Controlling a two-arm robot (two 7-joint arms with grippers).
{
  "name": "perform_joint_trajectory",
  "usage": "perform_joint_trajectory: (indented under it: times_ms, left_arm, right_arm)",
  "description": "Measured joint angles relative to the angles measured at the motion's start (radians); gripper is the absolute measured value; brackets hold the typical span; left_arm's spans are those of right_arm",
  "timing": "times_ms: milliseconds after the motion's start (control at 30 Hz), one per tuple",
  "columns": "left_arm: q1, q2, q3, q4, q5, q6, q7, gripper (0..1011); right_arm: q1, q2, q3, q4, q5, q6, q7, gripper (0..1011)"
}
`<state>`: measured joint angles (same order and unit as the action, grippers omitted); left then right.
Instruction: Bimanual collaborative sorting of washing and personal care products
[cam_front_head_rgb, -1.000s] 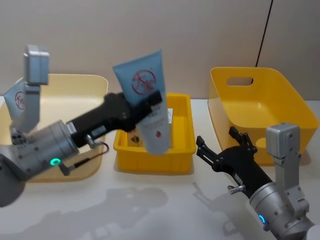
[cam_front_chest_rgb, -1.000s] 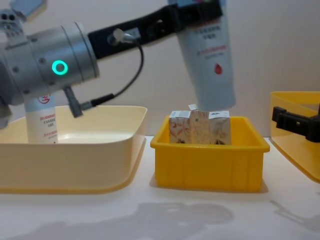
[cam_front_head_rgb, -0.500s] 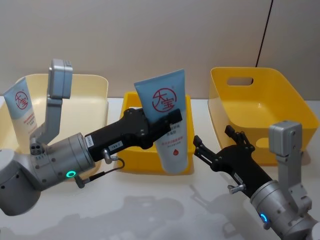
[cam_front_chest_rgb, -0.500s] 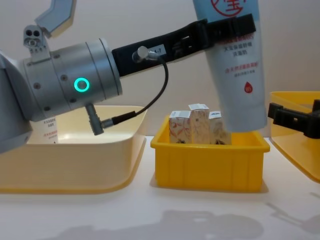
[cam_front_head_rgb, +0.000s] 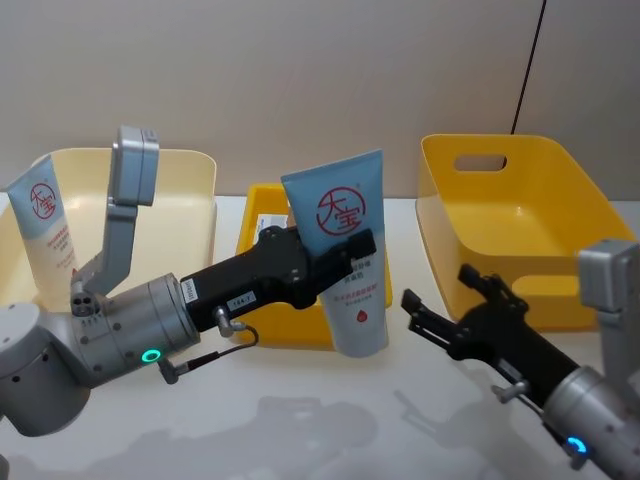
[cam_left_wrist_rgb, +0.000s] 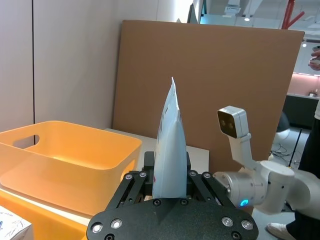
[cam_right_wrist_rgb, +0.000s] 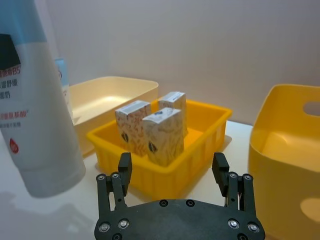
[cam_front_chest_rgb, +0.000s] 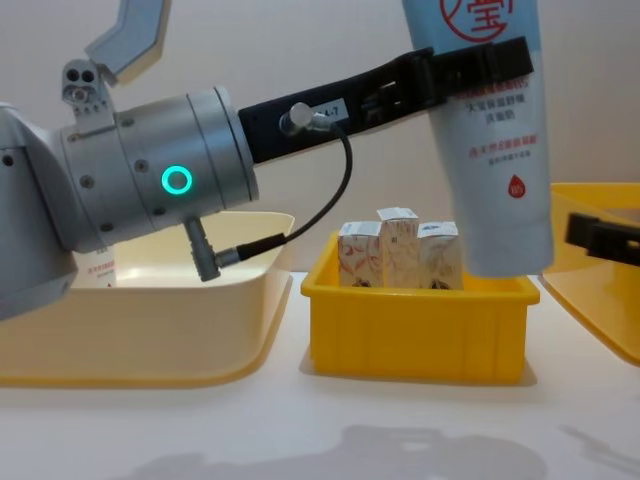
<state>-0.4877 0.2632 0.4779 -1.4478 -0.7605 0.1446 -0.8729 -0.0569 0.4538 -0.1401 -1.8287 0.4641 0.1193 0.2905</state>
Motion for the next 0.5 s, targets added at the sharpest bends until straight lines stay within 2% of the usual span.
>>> perform_joint_trajectory:
  times_ms: [133, 233, 500]
  left_arm:
    - [0.000, 0.000, 0.002, 0.001, 0.000, 0.000, -0.002, 282]
    - [0.000, -0.001, 0.003, 0.001, -0.001, 0.001, -0.002, 283]
    - [0.000, -0.001, 0.005, 0.001, -0.001, 0.002, -0.003, 282]
  right_arm:
    - [-0.032, 0.032, 0.030, -0.022, 0.026, 0.028, 0.020, 1001]
    - [-0.080, 0.074, 0.080, -0.059, 0.055, 0.058, 0.036, 1001]
    - [-0.174, 0.129, 0.167, -0.120, 0.109, 0.092, 0.066, 1001]
